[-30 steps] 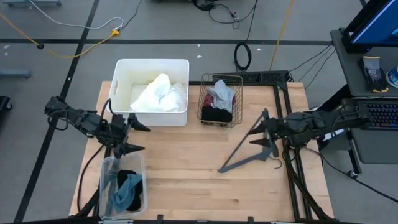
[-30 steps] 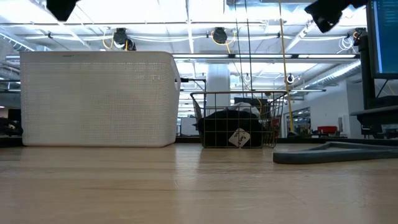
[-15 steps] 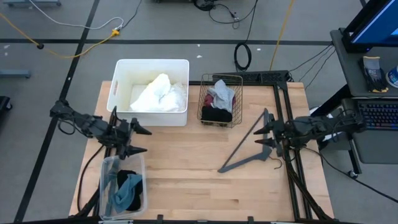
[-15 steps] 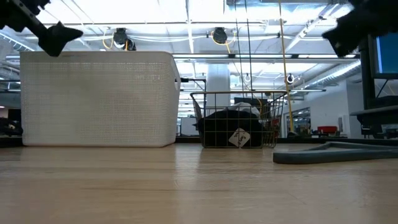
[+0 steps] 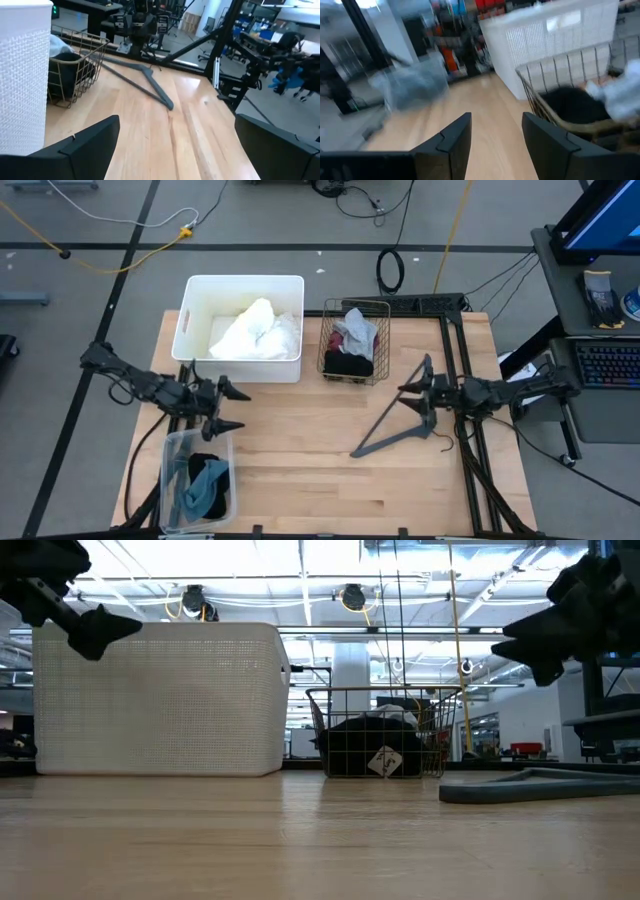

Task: Pick & Place Cloths
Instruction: Return to Home Position

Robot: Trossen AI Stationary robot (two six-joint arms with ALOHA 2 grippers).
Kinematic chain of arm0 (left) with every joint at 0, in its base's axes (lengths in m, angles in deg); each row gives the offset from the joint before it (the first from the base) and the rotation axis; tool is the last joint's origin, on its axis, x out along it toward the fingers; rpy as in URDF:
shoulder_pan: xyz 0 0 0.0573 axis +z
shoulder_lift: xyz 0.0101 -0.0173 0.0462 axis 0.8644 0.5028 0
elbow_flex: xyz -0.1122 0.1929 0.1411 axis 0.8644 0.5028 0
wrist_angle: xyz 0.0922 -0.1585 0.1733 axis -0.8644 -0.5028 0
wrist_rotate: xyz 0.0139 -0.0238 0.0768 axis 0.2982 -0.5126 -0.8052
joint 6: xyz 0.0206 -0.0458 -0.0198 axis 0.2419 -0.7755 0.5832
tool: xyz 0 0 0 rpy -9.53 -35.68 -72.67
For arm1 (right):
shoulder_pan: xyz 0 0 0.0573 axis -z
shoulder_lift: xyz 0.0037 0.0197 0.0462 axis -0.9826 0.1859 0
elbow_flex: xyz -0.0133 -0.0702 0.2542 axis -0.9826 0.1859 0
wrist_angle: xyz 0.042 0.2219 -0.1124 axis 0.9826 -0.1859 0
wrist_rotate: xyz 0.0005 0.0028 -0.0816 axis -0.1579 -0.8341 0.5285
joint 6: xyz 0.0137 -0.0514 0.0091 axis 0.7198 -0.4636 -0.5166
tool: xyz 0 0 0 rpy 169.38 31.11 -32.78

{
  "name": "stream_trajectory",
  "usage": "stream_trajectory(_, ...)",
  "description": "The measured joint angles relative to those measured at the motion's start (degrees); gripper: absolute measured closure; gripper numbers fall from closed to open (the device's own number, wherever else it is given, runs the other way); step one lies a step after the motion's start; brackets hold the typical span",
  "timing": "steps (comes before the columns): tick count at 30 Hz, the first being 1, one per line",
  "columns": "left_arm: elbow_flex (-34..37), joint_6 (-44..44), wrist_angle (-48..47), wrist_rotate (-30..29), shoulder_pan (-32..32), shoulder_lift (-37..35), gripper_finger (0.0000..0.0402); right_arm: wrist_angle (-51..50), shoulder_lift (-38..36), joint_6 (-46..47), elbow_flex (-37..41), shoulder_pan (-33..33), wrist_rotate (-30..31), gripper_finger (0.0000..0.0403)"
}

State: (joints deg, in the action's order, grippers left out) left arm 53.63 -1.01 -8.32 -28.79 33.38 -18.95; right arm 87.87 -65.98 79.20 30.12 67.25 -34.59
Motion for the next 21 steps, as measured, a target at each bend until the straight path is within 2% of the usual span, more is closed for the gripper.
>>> stream_trajectory(3, 1.0, 0.0, 0.7, 0.0, 0.0, 0.0, 0.0004, 3.6, -0.2, 1.9, 2.8, 0.0, 0.1, 0.0236)
stream_trajectory(6, 1.2, 1.9, 0.5, 0.0, 0.1, 0.0, 0.0004, 0.2, 0.1, 3.1, 2.8, 0.0, 0.0, 0.0236)
stream_trajectory(12, 1.2, 6.5, 1.4, -2.6, 1.0, 0.1, 0.0004, 0.6, 0.1, 3.2, 2.9, 0.0, 0.0, 0.0236)
stream_trajectory(17, 1.2, 6.9, 0.3, -5.7, 1.7, 0.1, 0.0004, 0.8, 0.0, 3.2, 3.0, 0.0, 0.0, 0.0236)
stream_trajectory(21, 1.2, 7.0, 0.1, -5.9, 1.8, 0.1, 0.0004, 0.8, 0.0, 3.2, 3.0, 0.0, 0.0, 0.0236)
